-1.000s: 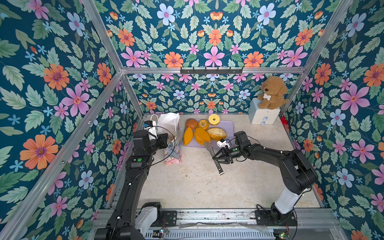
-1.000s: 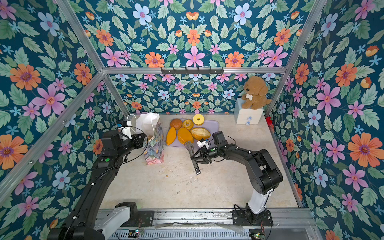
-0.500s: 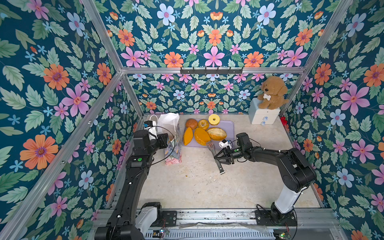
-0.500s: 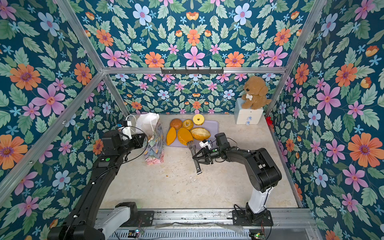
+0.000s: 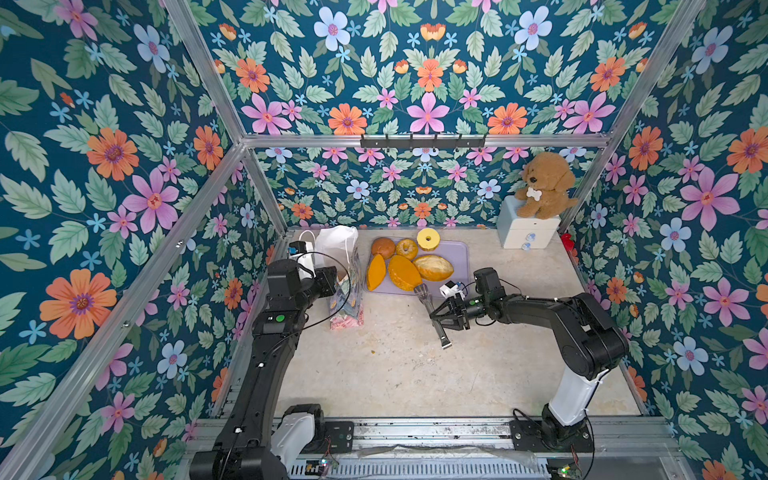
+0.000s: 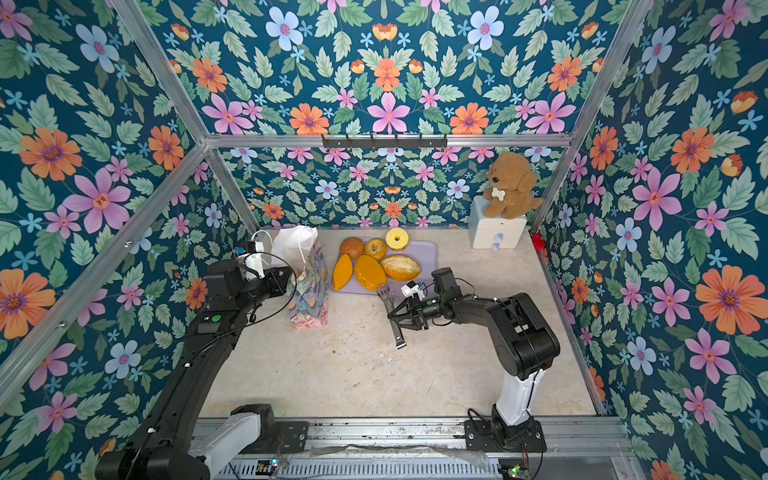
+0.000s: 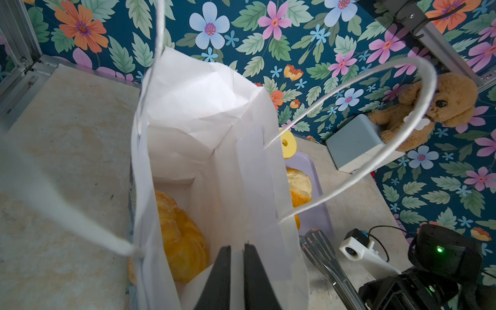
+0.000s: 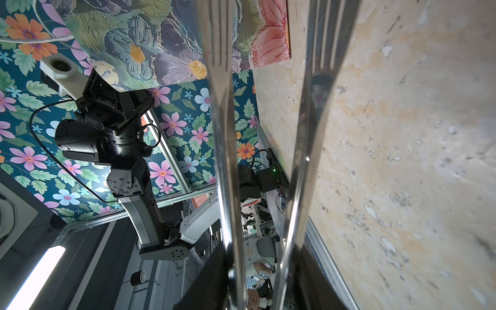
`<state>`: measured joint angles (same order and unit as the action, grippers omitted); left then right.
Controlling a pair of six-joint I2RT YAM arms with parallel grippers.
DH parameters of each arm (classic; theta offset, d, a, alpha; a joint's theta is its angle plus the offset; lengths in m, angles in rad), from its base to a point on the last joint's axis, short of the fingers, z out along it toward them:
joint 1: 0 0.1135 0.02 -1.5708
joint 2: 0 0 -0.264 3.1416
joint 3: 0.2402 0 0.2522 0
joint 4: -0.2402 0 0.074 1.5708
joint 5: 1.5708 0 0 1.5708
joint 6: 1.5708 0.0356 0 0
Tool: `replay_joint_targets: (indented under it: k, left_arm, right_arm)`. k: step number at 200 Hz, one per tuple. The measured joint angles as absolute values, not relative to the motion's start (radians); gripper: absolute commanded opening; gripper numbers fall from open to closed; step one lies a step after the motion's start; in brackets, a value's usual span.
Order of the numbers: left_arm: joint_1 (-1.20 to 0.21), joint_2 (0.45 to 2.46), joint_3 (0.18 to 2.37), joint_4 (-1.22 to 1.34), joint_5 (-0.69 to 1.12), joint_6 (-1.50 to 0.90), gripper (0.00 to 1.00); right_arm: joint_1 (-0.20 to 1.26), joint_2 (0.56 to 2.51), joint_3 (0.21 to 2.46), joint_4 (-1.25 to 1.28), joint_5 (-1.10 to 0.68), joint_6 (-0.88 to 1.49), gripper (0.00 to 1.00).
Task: Pack bread into a paper bag
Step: Pick up the fake bread from the plate.
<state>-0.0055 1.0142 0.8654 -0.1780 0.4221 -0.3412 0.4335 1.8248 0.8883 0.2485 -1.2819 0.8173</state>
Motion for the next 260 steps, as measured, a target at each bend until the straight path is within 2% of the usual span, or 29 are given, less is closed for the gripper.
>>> replay_joint_targets:
  k: [260]
  left_arm:
    - [-0.006, 1.037, 0.859, -0.156, 0.429, -0.338, 0.16]
  right_arm:
    - [0.423, 1.977, 0.966, 0.404, -1.305, 0.923, 0.39]
